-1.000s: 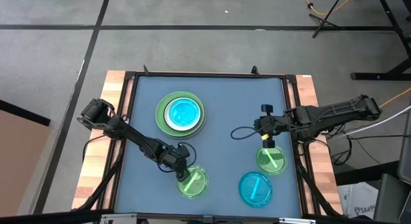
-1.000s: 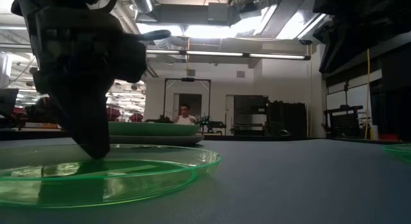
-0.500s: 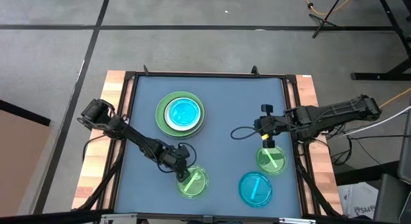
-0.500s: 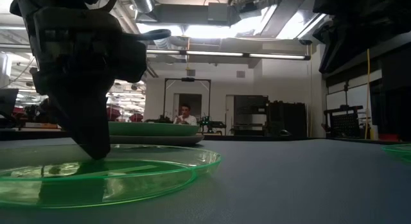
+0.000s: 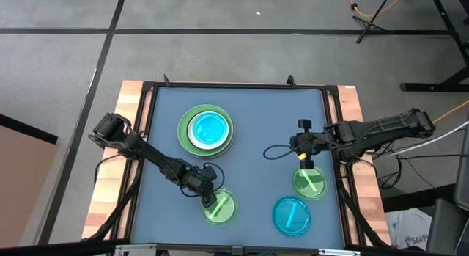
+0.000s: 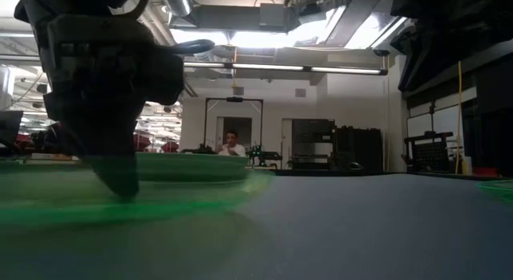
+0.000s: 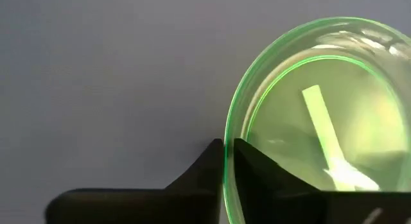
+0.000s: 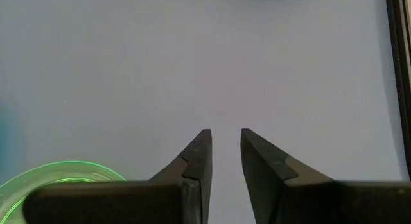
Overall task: Stack plastic plates
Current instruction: Stack the left light green plate on top of the blue plate, then stack the light green plate on top of the light green plate
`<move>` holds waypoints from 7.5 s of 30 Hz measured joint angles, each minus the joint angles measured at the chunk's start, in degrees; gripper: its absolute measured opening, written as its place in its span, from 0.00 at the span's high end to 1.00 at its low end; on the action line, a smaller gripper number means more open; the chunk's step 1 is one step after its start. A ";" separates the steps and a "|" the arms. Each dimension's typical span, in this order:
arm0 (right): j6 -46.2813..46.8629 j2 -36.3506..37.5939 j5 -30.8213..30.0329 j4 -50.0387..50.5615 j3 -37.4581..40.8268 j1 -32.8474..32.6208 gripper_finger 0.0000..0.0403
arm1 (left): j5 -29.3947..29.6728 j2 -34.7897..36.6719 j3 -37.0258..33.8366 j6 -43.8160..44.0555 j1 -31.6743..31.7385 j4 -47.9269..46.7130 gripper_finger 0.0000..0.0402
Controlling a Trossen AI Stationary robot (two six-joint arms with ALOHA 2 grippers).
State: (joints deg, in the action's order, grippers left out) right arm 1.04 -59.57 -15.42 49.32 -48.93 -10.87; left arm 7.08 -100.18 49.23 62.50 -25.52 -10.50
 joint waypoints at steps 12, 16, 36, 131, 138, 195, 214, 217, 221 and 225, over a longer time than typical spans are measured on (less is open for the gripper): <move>0.00 0.00 0.00 0.01 0.00 0.00 0.82 | -1.76 0.50 0.00 -0.04 0.46 1.22 1.00; -0.02 0.00 0.00 0.00 -0.02 0.00 0.82 | -4.20 2.73 -0.04 -0.28 2.02 0.86 1.00; 0.00 0.00 0.01 0.02 -0.02 0.01 0.82 | -14.12 17.71 -0.01 -18.10 19.64 0.40 1.00; 0.00 0.00 0.02 0.04 -0.02 0.02 0.82 | -9.25 21.77 0.00 -43.19 58.82 -22.29 0.92; -0.01 0.00 0.00 0.05 -0.02 0.02 0.82 | -9.67 21.77 0.00 -43.60 58.62 -22.29 0.78; 13.73 0.00 19.12 6.19 -0.02 0.02 0.82 | -7.55 21.77 0.00 -43.12 58.58 -22.22 0.76; 9.18 -10.20 21.08 6.14 -0.02 0.02 0.82 | -7.55 21.77 0.00 -43.10 58.58 -22.21 0.76; 6.50 -11.99 22.25 6.14 -0.02 0.01 0.82 | -7.55 21.77 0.00 -43.10 58.59 -22.21 0.76; 2.91 -13.80 22.58 6.13 -0.02 0.02 0.82 | -7.55 21.77 0.00 -43.10 58.58 -22.21 0.76; 0.10 -15.18 22.58 6.10 -0.02 0.00 0.82 | -7.55 21.77 0.00 -43.10 58.58 -22.21 0.76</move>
State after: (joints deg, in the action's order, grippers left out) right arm 1.14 -74.75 7.16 55.42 -48.95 -10.87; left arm -0.47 -78.41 49.23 19.40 33.06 -32.71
